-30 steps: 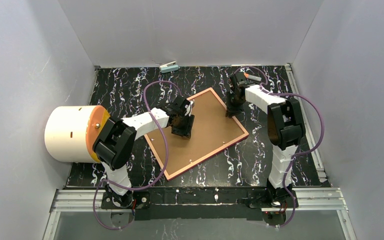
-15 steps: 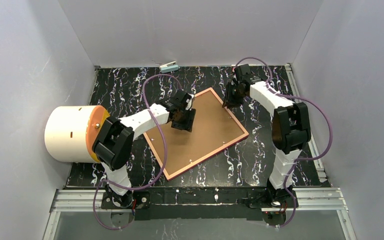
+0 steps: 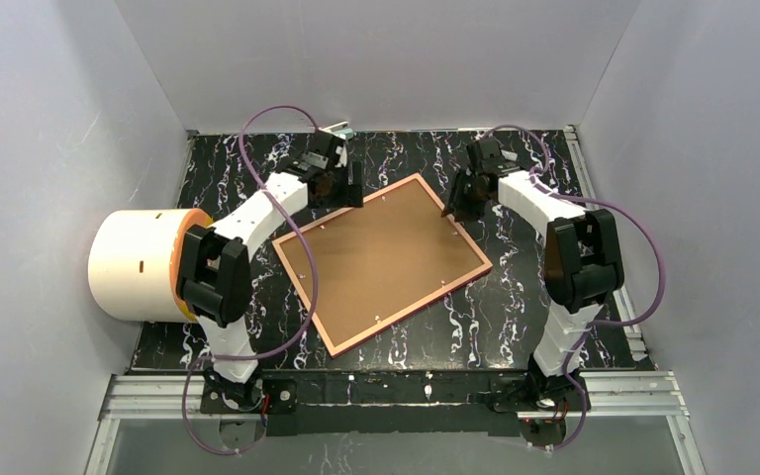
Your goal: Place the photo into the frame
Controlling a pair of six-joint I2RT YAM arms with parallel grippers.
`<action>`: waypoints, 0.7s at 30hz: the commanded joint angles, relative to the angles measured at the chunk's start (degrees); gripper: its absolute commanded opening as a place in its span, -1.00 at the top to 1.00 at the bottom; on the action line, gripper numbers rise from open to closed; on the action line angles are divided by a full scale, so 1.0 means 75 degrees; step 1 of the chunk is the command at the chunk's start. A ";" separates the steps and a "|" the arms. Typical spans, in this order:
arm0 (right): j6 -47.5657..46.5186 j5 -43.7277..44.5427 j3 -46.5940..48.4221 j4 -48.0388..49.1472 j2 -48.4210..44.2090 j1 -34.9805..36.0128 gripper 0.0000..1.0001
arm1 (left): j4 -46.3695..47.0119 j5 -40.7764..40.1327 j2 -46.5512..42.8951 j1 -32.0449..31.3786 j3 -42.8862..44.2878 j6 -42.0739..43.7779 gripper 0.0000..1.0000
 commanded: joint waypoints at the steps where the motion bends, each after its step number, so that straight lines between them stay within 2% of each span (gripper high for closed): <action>1: 0.1186 0.0183 -0.0807 0.0500 -0.0548 -0.0068 0.04 | -0.0274 0.0092 0.0734 0.0547 0.0840 0.0101 -0.53; 5: 0.1913 0.0374 -0.1178 0.0790 -0.0517 -0.0076 0.02 | -0.0258 0.0347 0.1559 0.0915 0.1516 0.0276 -0.54; 9: 0.2273 0.0521 -0.1287 0.1124 -0.0361 -0.0085 0.02 | 0.0489 0.1244 0.2230 0.1087 0.1775 0.0184 -0.56; 16: 0.2301 0.0637 -0.1136 0.1026 -0.0097 -0.0083 0.01 | 0.0634 0.1801 0.3082 0.1118 0.2527 0.0361 -0.58; 21: 0.2382 0.0628 -0.1450 0.1172 -0.0304 -0.0078 0.01 | 0.0726 0.2341 0.3285 0.1147 0.2405 0.0377 -0.59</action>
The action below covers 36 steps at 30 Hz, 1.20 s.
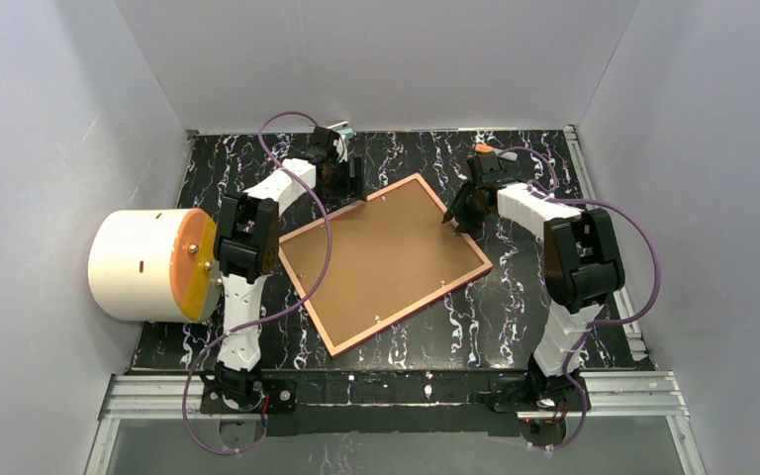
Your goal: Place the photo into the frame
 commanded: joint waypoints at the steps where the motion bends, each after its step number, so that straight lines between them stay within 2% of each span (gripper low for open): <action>1: 0.0137 0.0154 -0.0138 0.0257 -0.0184 -0.0035 0.01 | 0.0099 0.0637 -0.0103 0.0023 0.0051 0.0181 -0.59; 7: 0.0070 0.0100 -0.0160 0.0068 -0.0016 -0.0041 0.03 | 0.0143 0.0752 -0.0054 0.0014 -0.0135 0.0287 -0.52; 19: -0.0109 0.0160 -0.0112 0.0003 0.0177 -0.0031 0.04 | 0.0089 0.0664 0.0101 0.0017 -0.0345 0.0357 -0.16; 36: -0.0759 0.0500 -0.0211 0.0678 0.0466 -0.0042 0.06 | 0.0038 0.0759 0.0171 0.0022 -0.0361 0.0381 -0.05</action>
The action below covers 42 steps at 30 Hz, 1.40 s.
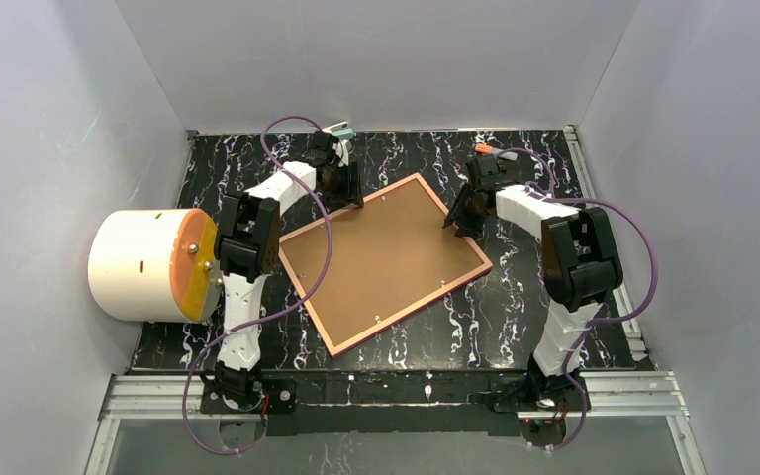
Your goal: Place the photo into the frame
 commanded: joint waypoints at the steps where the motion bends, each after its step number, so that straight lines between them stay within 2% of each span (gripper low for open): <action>1: -0.0459 0.0383 -0.0034 0.0608 0.0364 -0.0048 0.06 | -0.0225 0.0172 0.0073 0.0018 -0.0132 0.0124 -0.04; 8: -0.0578 -0.0019 0.0104 0.0569 0.0163 -0.0048 0.07 | -0.0312 0.0145 0.0060 0.0012 -0.0040 0.0130 -0.04; 12: -0.0823 -0.0495 0.0032 0.0873 -0.0507 -0.0047 0.05 | -0.0438 0.0111 0.0035 0.0014 0.0107 0.0169 -0.04; 18: -0.0952 -0.0307 0.0149 0.0746 -0.1078 -0.0048 0.00 | -0.0520 0.0082 -0.0010 0.0016 0.0267 0.0177 -0.11; 23: -0.0766 -0.0237 0.0021 0.0302 -0.1026 -0.0054 -0.02 | -0.0615 0.0063 -0.0045 0.0017 0.0273 0.0286 -0.15; 31: -0.0499 -0.0472 -0.0468 0.0382 -0.0864 -0.0053 -0.03 | -0.0712 0.0102 -0.0086 0.0008 0.0156 0.0409 0.02; 42: -0.0219 -0.0115 -0.0095 0.0537 0.0031 -0.0123 -0.03 | -0.0704 0.0244 -0.0022 0.0017 0.0113 0.0323 0.07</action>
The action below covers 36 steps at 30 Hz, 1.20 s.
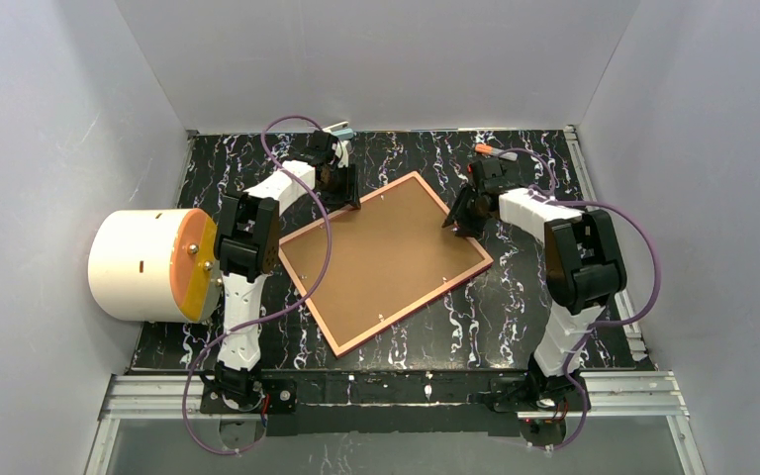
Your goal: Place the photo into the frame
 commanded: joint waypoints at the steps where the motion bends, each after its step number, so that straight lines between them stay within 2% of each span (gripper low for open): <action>1: 0.0189 0.0332 0.0303 0.0143 0.0295 -0.0095 -0.02 | -0.0389 0.0262 -0.0017 -0.0008 0.0038 0.0016 0.07; 8: -0.0011 0.0505 0.0411 0.0344 0.0493 -0.0115 -0.01 | -0.0386 0.0342 0.0035 -0.0011 0.0072 -0.0018 0.08; 20: -0.1126 -0.0352 0.0313 0.1188 0.0705 -0.0109 0.03 | -0.0387 0.0412 0.0116 -0.0012 0.0127 -0.0032 0.09; 24: -0.1381 -0.0275 0.0405 0.0936 0.0664 -0.0107 0.04 | -0.0391 0.0344 0.0120 -0.0014 0.0164 -0.0040 0.09; 30: -0.1273 0.0204 0.0459 0.0209 -0.0322 -0.0116 -0.03 | -0.0384 0.0398 0.0039 -0.0015 0.0136 -0.0096 0.09; 36: -0.0811 0.1312 0.0120 -0.0887 -0.1427 -0.0156 -0.14 | -0.0350 0.0536 -0.0173 -0.0012 -0.0328 -0.0224 0.20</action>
